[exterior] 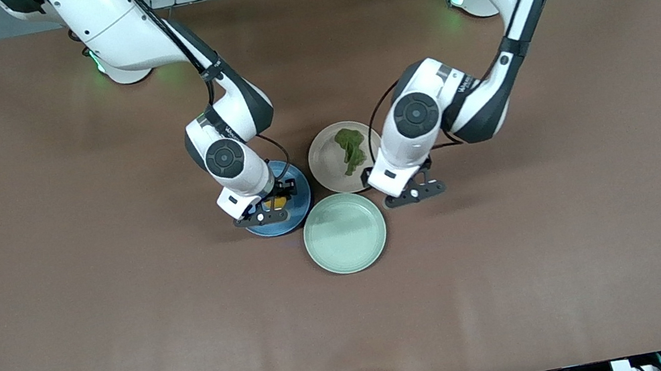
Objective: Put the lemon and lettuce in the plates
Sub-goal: 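Open the left gripper over the beige plate while the right releases the lemon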
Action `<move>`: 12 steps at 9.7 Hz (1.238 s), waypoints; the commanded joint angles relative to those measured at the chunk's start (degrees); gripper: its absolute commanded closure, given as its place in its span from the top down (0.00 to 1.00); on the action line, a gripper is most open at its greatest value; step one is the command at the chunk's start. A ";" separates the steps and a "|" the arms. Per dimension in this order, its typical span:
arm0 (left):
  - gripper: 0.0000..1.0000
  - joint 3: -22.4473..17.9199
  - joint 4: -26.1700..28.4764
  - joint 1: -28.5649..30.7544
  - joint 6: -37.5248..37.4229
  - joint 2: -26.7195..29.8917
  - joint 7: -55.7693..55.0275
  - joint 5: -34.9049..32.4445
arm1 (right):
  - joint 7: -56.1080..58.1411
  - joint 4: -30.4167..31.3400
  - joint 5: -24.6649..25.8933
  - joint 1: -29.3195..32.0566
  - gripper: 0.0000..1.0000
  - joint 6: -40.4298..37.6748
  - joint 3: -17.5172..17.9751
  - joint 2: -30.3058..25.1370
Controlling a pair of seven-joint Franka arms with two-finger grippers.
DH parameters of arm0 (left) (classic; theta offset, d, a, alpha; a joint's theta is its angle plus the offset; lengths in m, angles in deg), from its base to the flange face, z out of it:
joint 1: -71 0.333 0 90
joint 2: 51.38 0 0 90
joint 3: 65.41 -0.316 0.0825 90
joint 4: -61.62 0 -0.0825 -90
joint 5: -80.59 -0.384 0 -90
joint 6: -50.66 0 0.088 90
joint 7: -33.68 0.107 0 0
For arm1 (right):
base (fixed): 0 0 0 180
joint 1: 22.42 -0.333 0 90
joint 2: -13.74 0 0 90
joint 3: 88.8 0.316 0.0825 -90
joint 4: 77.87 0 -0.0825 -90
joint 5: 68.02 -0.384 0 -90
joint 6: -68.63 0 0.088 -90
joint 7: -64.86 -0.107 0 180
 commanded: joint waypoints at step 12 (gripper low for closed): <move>1.00 0.07 0.99 16.68 -7.71 2.97 24.26 -9.35 | 1.01 -16.53 0.13 4.63 1.00 -20.82 -0.53 -0.01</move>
